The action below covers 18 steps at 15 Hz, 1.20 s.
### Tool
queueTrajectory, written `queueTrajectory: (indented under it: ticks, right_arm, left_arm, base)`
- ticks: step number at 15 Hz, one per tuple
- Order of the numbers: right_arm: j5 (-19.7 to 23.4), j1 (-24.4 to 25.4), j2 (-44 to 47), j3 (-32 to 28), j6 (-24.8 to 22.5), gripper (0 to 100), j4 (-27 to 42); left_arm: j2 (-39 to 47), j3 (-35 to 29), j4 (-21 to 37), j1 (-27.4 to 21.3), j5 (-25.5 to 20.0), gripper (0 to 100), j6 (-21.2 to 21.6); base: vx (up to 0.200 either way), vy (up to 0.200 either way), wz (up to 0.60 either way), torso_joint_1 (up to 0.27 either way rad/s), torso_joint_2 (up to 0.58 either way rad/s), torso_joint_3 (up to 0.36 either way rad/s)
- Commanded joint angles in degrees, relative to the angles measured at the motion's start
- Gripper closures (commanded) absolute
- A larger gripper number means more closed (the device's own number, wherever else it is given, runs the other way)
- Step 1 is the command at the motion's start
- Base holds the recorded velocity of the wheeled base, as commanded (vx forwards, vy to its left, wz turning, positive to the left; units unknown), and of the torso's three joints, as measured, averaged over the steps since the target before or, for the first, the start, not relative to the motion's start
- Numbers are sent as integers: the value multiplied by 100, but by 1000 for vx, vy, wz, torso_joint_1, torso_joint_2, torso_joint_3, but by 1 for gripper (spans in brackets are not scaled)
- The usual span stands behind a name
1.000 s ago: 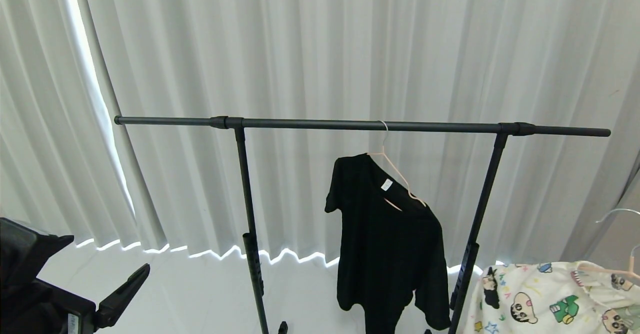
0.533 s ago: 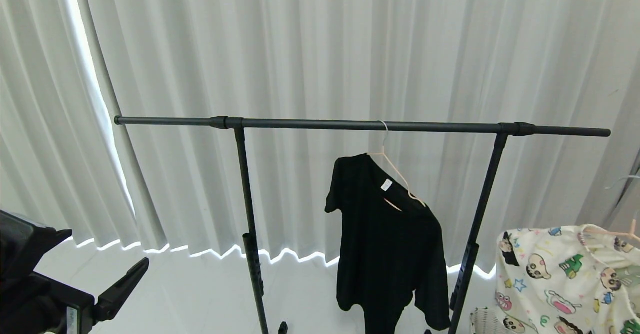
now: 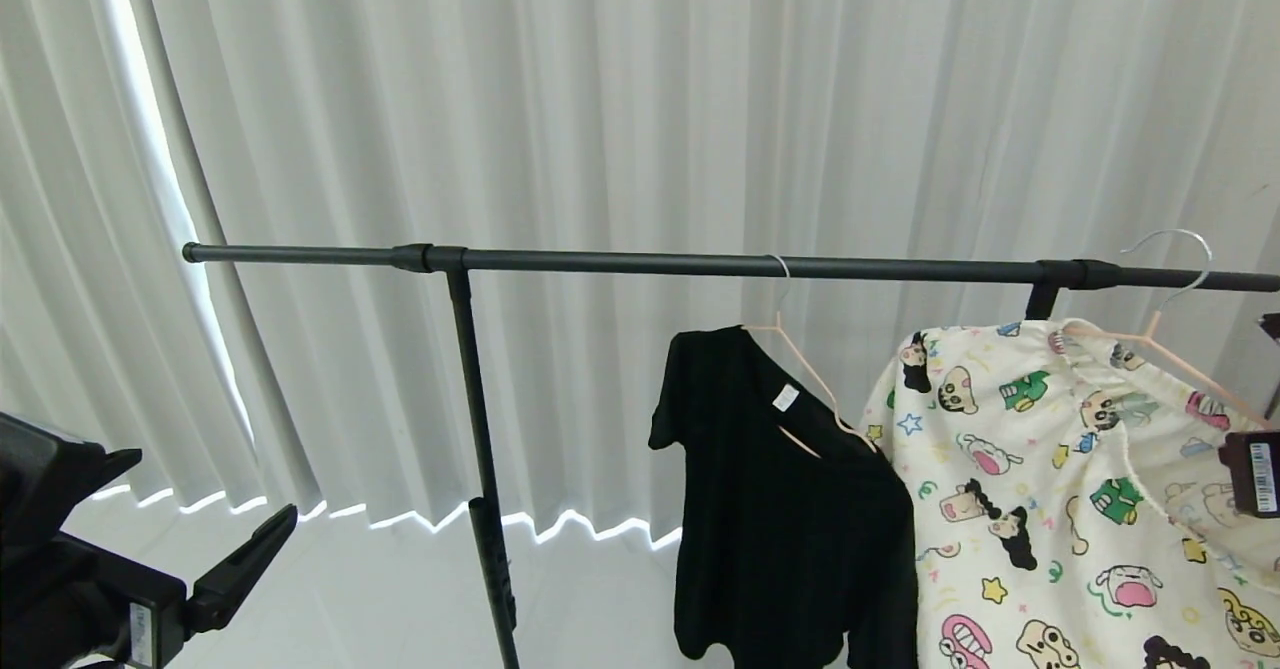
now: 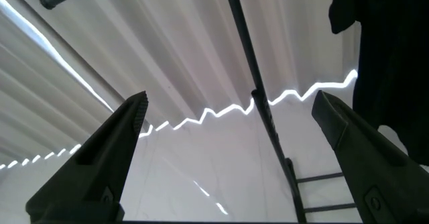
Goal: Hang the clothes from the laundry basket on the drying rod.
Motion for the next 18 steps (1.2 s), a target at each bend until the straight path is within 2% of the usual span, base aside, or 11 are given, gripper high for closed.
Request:
queueTrajectory:
  ticks: [1,7,11,13,16,18]
  right_arm:
    - [-19,153,259,-27,-7,100,-49]
    - [-37,285,382,-36,-7,100,-93]
    - [-37,294,549,-62,-16,100,-111]
    - [-81,303,848,-211,-33,100,-339]
    - [-722,540,1314,-255,-244,100,-489]
    - [-854,698,1630,-290,-244,100,-788]
  left_arm:
    - [2,-8,-4,-2,4,0,3]
    - [2,-8,-4,-2,-23,0,-6]
    - [2,9,-4,-28,-32,0,-6]
    - [19,1,-4,-28,-32,0,-6]
    - [19,1,-4,-28,-40,0,-6]
    - [28,1,-4,-28,-40,0,-6]
  base:
    - [200,0,0,2,2,2]
    - [200,0,0,2,1,2]
    - [0,0,0,0,0,0]
    - [0,0,0,0,0,0]
    - [0,0,0,0,0,0]
    - [0,0,0,0,0,0]
